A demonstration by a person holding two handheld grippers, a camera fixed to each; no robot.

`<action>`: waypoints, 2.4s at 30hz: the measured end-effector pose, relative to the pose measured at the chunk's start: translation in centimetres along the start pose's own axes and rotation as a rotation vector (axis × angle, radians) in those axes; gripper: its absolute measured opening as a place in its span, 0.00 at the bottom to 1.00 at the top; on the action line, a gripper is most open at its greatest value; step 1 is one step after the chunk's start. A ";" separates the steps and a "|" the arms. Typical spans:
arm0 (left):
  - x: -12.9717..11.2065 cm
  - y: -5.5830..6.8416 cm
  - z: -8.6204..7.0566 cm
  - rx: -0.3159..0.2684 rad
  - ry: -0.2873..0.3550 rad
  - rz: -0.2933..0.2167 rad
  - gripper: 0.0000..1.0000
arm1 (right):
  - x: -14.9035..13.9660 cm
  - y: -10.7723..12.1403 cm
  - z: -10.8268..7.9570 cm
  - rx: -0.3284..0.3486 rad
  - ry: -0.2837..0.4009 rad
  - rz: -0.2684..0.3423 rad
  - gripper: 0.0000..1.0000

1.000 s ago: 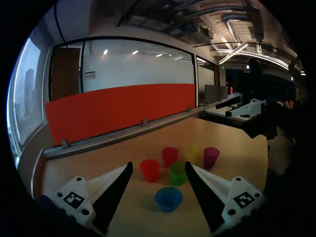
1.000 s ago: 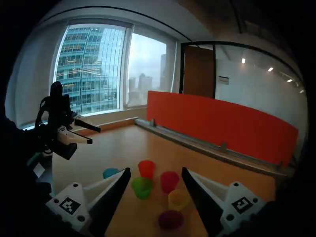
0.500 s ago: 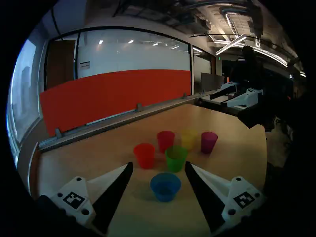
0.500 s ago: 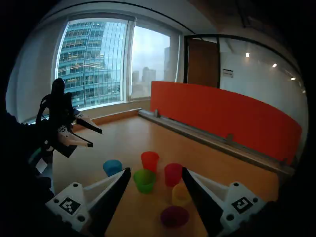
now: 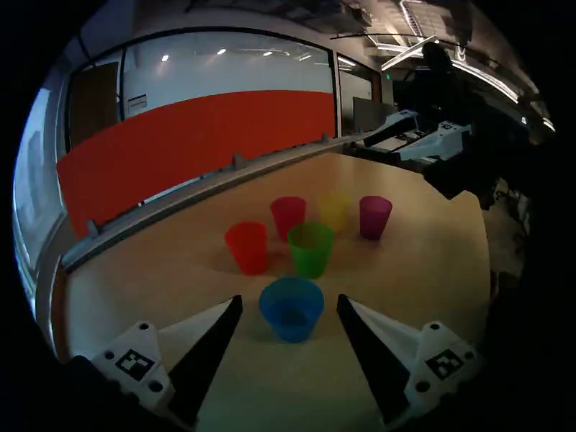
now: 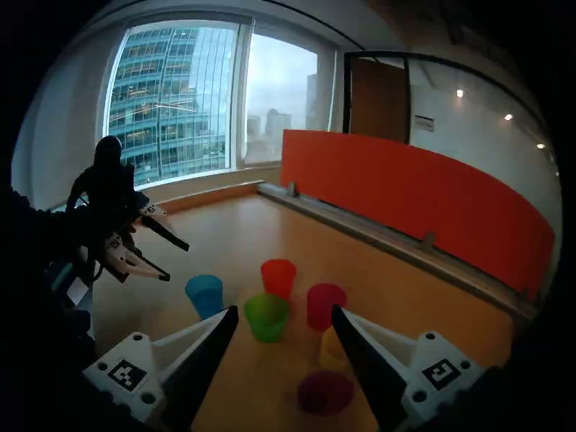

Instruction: Pour water

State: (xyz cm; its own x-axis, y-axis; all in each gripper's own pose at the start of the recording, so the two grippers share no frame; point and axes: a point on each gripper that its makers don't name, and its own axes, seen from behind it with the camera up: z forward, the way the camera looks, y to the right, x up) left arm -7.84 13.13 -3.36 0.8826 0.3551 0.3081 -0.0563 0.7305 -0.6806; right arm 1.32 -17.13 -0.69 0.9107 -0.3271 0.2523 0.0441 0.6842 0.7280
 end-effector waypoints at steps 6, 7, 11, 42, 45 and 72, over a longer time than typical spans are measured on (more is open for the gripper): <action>-1.4 0.5 1.0 -0.024 -0.053 0.016 0.98 | -0.2 -0.1 0.9 0.016 -0.011 -0.001 1.00; -1.6 0.5 1.2 -0.027 -0.061 0.017 0.98 | -0.3 -0.1 1.1 0.019 -0.013 -0.002 1.00; -2.6 0.6 1.9 -0.038 -0.095 0.018 0.98 | -0.5 -0.1 1.7 0.027 -0.022 -0.006 1.00; -4.7 0.5 7.7 -0.101 -0.205 -0.005 0.98 | -2.0 0.2 5.8 0.079 -0.070 0.003 1.00; -4.7 0.5 7.9 -0.102 -0.206 0.002 0.98 | -2.1 0.3 6.0 0.080 -0.073 0.005 1.00; -4.7 0.5 8.1 -0.119 -0.183 -0.031 0.87 | -3.4 -1.1 9.0 0.115 -0.126 0.003 1.00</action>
State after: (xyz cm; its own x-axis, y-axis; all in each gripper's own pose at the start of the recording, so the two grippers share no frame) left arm -15.81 16.55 0.28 0.7829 0.4417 0.4381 0.0343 0.6725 -0.7393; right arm -5.53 -22.59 3.39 0.8519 -0.4093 0.3268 -0.0122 0.6083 0.7936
